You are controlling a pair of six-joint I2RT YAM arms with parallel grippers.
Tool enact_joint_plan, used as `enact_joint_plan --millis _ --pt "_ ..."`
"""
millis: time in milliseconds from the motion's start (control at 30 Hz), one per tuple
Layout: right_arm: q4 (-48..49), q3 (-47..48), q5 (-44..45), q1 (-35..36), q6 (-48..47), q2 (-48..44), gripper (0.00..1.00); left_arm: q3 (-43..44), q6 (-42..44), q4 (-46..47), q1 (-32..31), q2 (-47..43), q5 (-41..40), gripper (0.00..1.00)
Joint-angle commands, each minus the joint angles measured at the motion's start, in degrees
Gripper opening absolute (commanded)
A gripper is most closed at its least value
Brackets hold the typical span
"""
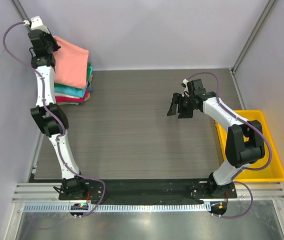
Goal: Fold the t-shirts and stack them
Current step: Neatly place the folded tshirt to the corner
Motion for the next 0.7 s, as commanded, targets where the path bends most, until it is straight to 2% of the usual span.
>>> enact_joint_plan --millis 0,100,233,300,367,433,533,600,667 --pt "1.4 2.0 -1.0 0.0 0.3 0.5 0.69 0.3 2.4 9.2 -0.1 1.5 -2.3 0.14" --pt "1.4 2.6 -1.0 0.0 0.3 0.8 0.69 -0.4 3.1 12.0 -0.1 3.0 -2.8 0.16" --pt "1.4 3.5 -2.0 0.0 0.6 0.8 0.69 -1.1 5.2 15.5 -0.6 4.9 -2.8 0.26" --pt "1.4 3.7 -2.2 0.0 0.7 0.7 0.69 -1.2 7.8 16.3 -1.6 5.6 -7.4 0.35" --pt "1.3 3.8 -2.5 0.0 0.7 0.8 0.69 -2.3 9.2 17.6 -2.8 6.0 -10.1 0.52" --pt "1.3 3.8 -2.6 0.0 0.7 0.7 0.69 -3.5 10.4 18.1 -3.3 5.9 -12.8 0.65" --pt "1.3 3.8 -2.8 0.0 0.7 0.7 0.69 -4.8 9.3 18.1 -3.2 5.1 -14.1 0.77" --pt "1.2 4.0 -3.1 0.0 0.9 0.7 0.69 -5.5 9.0 18.2 -3.4 3.5 -12.9 0.80" --pt "1.3 4.1 -3.3 0.0 1.0 0.8 0.69 -6.8 8.5 18.3 -3.5 1.8 -11.7 0.89"
